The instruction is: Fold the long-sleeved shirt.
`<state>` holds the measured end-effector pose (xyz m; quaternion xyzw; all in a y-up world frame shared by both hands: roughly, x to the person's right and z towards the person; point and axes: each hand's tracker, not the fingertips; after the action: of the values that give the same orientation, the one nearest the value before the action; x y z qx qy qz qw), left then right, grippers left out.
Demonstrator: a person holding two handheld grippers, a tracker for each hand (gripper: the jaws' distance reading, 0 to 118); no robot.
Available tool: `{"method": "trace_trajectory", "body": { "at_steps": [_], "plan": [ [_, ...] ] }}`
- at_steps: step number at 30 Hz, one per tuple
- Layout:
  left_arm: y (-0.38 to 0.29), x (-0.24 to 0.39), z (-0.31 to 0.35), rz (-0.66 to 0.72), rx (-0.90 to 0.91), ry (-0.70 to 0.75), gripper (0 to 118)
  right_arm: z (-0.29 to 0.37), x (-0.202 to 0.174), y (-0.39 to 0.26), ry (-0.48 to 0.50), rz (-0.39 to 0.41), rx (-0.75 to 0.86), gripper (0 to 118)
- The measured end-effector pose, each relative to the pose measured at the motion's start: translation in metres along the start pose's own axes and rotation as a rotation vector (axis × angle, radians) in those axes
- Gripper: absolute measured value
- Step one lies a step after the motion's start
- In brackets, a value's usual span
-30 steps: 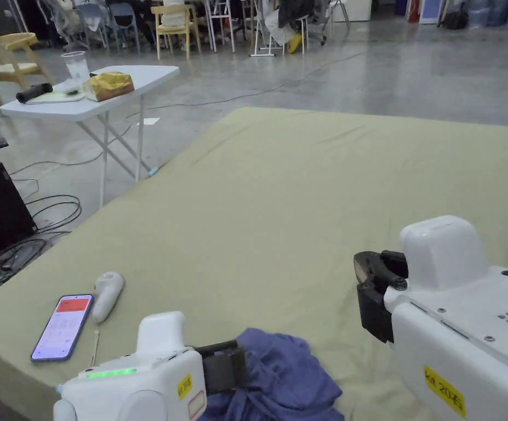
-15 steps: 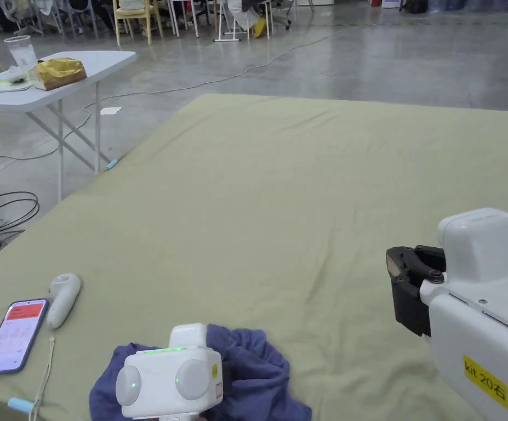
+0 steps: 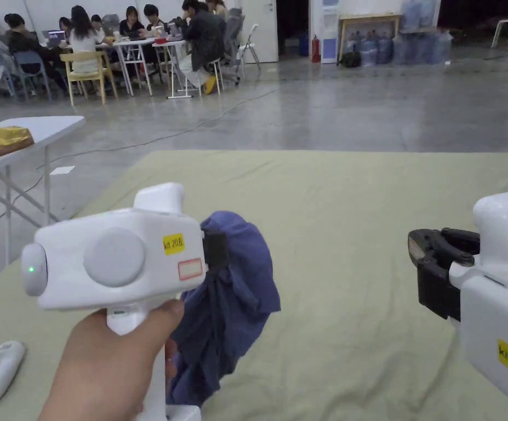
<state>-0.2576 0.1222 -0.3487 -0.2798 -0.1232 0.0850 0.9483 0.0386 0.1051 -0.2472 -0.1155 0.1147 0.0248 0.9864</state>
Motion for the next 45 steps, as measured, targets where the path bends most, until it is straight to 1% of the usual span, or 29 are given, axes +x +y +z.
{"method": "trace_trajectory", "body": {
  "at_steps": [3, 5, 7, 9, 10, 11, 12, 14, 15, 17, 21, 23, 24, 25, 26, 27, 28, 29, 33, 35, 36, 37, 38, 39, 40, 41, 43, 44, 45],
  "plan": [
    [0.036, 0.057, 0.014, -0.078, 0.076, -0.072, 9, 0.026, 0.023, 0.023, -0.063, 0.002, 0.084, 0],
    [0.046, 0.093, 0.012, -0.144, 0.093, -0.104, 9, 0.042, 0.04, 0.036, -0.108, -0.015, 0.122, 0],
    [0.049, 0.124, -0.001, -0.171, 0.079, -0.139, 9, 0.055, 0.057, 0.046, -0.131, -0.035, 0.144, 0],
    [0.04, 0.154, -0.021, -0.154, 0.03, -0.211, 9, 0.062, 0.075, 0.054, -0.143, -0.064, 0.049, 0],
    [0.031, 0.169, -0.034, -0.155, 0.007, -0.246, 9, 0.064, 0.085, 0.055, -0.131, -0.099, 0.045, 0],
    [0.019, 0.183, -0.052, -0.168, -0.028, -0.268, 9, 0.07, 0.095, 0.05, -0.129, -0.123, 0.08, 0],
    [0.003, 0.198, -0.069, -0.181, -0.063, -0.274, 9, 0.075, 0.1, 0.044, -0.149, -0.122, 0.094, 0],
    [-0.036, 0.222, -0.105, -0.193, -0.15, -0.273, 9, 0.082, 0.107, 0.031, -0.237, -0.087, 0.077, 0],
    [-0.06, 0.23, -0.125, -0.197, -0.203, -0.271, 9, 0.085, 0.111, 0.023, -0.252, -0.078, 0.065, 0],
    [-0.115, 0.244, -0.168, -0.202, -0.351, -0.256, 9, 0.09, 0.121, 0.006, -0.245, -0.087, 0.032, 0],
    [-0.217, 0.251, -0.236, -0.15, -0.588, -0.23, 9, 0.092, 0.138, -0.03, -0.272, -0.13, -0.058, 0],
    [-0.249, 0.249, -0.251, -0.103, -0.677, -0.221, 9, 0.092, 0.144, -0.044, -0.279, -0.142, -0.09, 0],
    [-0.256, 0.246, -0.256, -0.05, -0.694, -0.242, 10, 0.091, 0.146, -0.05, -0.279, -0.145, -0.102, 0],
    [-0.256, 0.242, -0.258, 0.018, -0.687, -0.263, 18, 0.089, 0.148, -0.053, -0.277, -0.147, -0.11, 0],
    [-0.248, 0.24, -0.257, 0.063, -0.679, -0.284, 40, 0.087, 0.149, -0.055, -0.274, -0.15, -0.117, 0],
    [-0.237, 0.236, -0.25, 0.084, -0.663, -0.301, 87, 0.085, 0.15, -0.056, -0.271, -0.153, -0.12, 0],
    [-0.221, 0.234, -0.245, 0.089, -0.634, -0.346, 110, 0.084, 0.15, -0.055, -0.264, -0.161, -0.116, 0],
    [-0.2, 0.229, -0.232, 0.085, -0.574, -0.376, 118, 0.084, 0.15, -0.053, -0.248, -0.176, -0.102, 0],
    [-0.131, 0.184, -0.164, 0.04, -0.282, -0.363, 118, 0.083, 0.146, -0.052, -0.196, -0.206, -0.064, 0],
    [-0.126, 0.154, -0.135, -0.008, -0.238, -0.299, 115, 0.082, 0.142, -0.059, -0.174, -0.216, -0.077, 0],
    [-0.13, 0.14, -0.122, -0.055, -0.243, -0.227, 105, 0.081, 0.139, -0.066, -0.163, -0.221, -0.095, 0],
    [-0.139, 0.129, -0.115, -0.099, -0.257, -0.146, 82, 0.08, 0.137, -0.075, -0.154, -0.234, -0.122, 0],
    [-0.154, 0.117, -0.107, -0.14, -0.277, -0.066, 82, 0.077, 0.135, -0.086, -0.14, -0.254, -0.159, 0],
    [-0.172, 0.108, -0.105, -0.162, -0.307, -0.012, 71, 0.075, 0.133, -0.096, -0.128, -0.277, -0.195, 0],
    [-0.188, 0.098, -0.105, -0.161, -0.35, 0.027, 40, 0.072, 0.132, -0.106, -0.119, -0.305, -0.233, 0],
    [-0.204, 0.087, -0.104, -0.132, -0.426, 0.058, 0, 0.068, 0.131, -0.116, -0.108, -0.336, -0.269, 0],
    [-0.223, 0.071, -0.108, -0.021, -0.535, -0.049, 0, 0.061, 0.13, -0.133, -0.09, -0.376, -0.336, 0],
    [-0.227, 0.068, -0.109, 0.036, -0.539, -0.083, 0, 0.058, 0.129, -0.138, -0.091, -0.38, -0.364, 0],
    [-0.227, 0.068, -0.11, 0.044, -0.526, -0.071, 0, 0.055, 0.128, -0.142, -0.095, -0.38, -0.382, 0]
  ]
}}
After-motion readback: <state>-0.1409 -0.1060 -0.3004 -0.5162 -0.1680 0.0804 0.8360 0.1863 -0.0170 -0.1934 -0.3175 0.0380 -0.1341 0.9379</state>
